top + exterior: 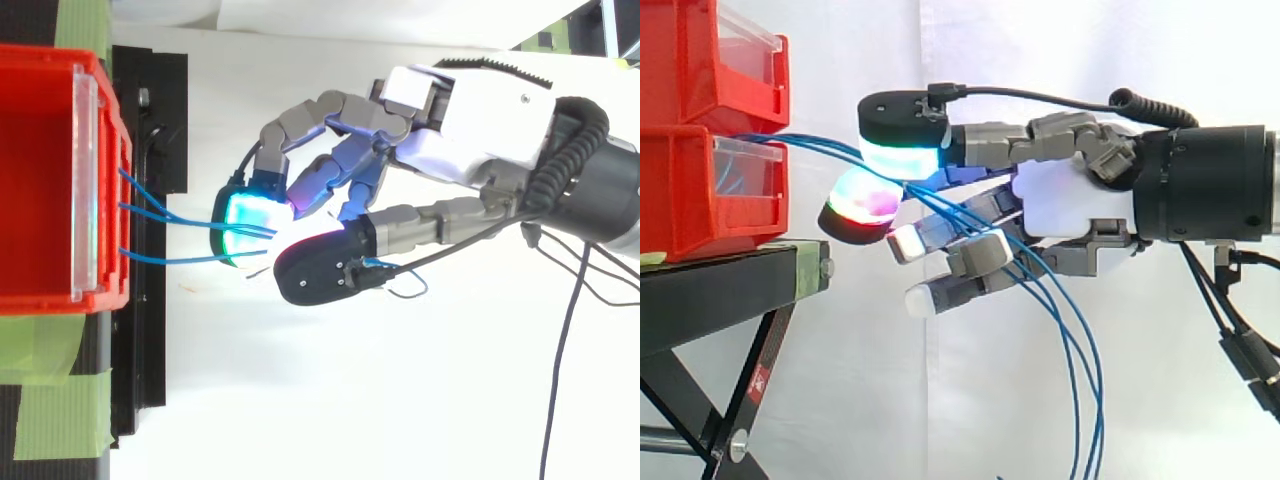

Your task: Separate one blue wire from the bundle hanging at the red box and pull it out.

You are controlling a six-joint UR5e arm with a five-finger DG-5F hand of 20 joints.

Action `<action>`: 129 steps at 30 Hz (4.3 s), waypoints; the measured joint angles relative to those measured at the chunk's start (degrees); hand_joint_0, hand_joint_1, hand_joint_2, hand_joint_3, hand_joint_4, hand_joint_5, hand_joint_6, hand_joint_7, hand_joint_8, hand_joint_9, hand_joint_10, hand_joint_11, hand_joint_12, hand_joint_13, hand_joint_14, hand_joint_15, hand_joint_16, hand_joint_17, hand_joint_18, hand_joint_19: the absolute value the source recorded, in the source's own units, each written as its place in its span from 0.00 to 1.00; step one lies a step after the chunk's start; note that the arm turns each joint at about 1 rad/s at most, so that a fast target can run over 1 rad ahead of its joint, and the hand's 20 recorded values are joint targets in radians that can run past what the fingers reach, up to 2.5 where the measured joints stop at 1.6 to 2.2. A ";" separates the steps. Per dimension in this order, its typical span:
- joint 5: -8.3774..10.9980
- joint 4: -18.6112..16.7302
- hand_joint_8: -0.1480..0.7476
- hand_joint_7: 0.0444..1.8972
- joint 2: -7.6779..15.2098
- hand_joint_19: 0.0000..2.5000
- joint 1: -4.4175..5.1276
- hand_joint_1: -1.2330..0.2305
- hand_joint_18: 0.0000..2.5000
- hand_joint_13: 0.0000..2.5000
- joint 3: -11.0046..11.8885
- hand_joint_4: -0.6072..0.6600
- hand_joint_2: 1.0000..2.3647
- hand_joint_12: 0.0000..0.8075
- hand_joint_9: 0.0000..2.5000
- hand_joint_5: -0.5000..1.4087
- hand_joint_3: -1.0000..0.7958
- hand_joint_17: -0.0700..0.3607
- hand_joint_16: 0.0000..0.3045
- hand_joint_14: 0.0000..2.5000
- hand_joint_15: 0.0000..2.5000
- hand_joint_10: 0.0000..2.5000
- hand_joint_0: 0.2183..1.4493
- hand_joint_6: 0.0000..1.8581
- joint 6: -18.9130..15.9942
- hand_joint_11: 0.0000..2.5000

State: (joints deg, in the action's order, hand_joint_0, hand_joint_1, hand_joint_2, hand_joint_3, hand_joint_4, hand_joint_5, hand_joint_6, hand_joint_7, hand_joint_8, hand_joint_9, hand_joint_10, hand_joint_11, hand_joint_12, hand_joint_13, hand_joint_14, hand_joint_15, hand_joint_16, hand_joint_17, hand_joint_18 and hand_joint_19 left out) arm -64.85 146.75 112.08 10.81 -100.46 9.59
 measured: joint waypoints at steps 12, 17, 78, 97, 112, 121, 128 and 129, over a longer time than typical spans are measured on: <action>0.06 1.35 0.57 0.43 -1.12 0.19 -0.02 0.36 0.31 0.61 0.00 0.59 0.02 0.50 0.45 0.14 0.45 0.43 0.17 0.01 0.48 0.00 0.35 0.49 0.08 0.51; 0.14 2.86 0.57 0.42 -3.79 0.19 -0.07 0.35 0.31 0.60 0.01 0.59 0.01 0.49 0.44 0.14 0.44 0.44 0.17 0.01 0.48 0.00 0.36 0.49 1.34 0.51; 0.42 5.48 0.57 0.46 -5.36 0.22 -0.01 0.41 0.30 0.58 0.00 0.63 0.01 0.49 0.43 0.14 0.35 0.45 0.18 0.01 0.49 0.01 0.33 0.50 5.00 0.49; 0.60 5.49 0.57 0.46 -5.37 0.21 0.06 0.26 0.31 0.56 0.00 0.63 0.01 0.50 0.41 0.14 0.33 0.44 0.18 0.01 0.48 0.01 0.37 0.50 4.99 0.49; 0.60 5.48 0.57 0.46 -5.37 0.23 0.08 0.43 0.30 0.57 0.01 0.63 0.00 0.51 0.42 0.15 0.31 0.45 0.18 0.01 0.48 0.01 0.31 0.50 4.96 0.49; 0.60 5.46 0.58 0.47 -5.37 0.23 0.16 0.40 0.31 0.57 0.00 0.60 0.01 0.50 0.43 0.15 0.39 0.45 0.18 0.01 0.48 0.01 0.33 0.50 4.95 0.50; 0.45 5.40 0.58 0.48 -5.38 0.23 0.18 0.37 0.31 0.57 0.01 0.58 0.01 0.50 0.44 0.15 0.43 0.45 0.18 0.01 0.48 0.01 0.33 0.51 5.00 0.50; 0.44 5.40 0.57 0.48 -5.38 0.23 0.18 0.35 0.31 0.57 0.00 0.58 0.01 0.50 0.43 0.15 0.44 0.45 0.18 0.01 0.48 0.01 0.33 0.51 5.00 0.50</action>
State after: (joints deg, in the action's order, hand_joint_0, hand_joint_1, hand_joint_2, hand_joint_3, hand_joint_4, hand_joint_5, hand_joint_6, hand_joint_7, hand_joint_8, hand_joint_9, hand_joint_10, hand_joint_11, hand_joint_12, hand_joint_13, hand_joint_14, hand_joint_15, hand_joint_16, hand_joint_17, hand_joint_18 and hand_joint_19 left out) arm -64.41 152.14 106.71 10.99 -100.46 14.59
